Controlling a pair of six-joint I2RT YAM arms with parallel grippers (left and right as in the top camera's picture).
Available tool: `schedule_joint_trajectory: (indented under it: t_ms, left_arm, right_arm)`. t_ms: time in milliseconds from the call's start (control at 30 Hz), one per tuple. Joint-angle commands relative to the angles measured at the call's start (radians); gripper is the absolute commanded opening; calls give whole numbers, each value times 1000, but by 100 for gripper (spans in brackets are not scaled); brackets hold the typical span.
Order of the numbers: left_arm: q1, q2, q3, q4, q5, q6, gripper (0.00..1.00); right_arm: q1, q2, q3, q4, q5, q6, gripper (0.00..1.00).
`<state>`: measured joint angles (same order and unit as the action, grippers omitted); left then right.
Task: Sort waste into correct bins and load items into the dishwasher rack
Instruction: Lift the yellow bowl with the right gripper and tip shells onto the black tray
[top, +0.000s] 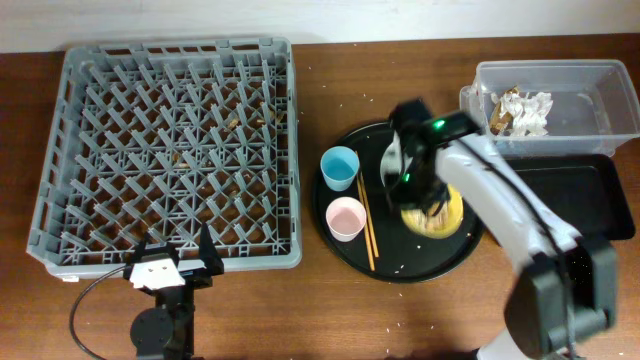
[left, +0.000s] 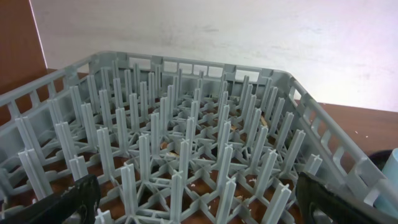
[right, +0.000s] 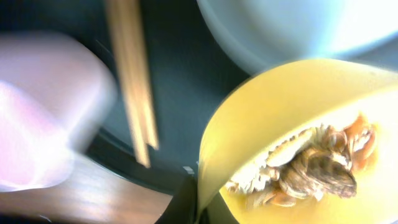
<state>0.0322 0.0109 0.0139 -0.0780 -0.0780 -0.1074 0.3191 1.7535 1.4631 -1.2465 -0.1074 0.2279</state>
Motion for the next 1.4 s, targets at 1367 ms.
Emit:
schedule_joint_trajectory:
  t_ms: [1367]
  left_arm:
    - [3,-5,-5,1,7,16,99]
  right_arm:
    - [-1336,125,-258,535,-1410,125,4]
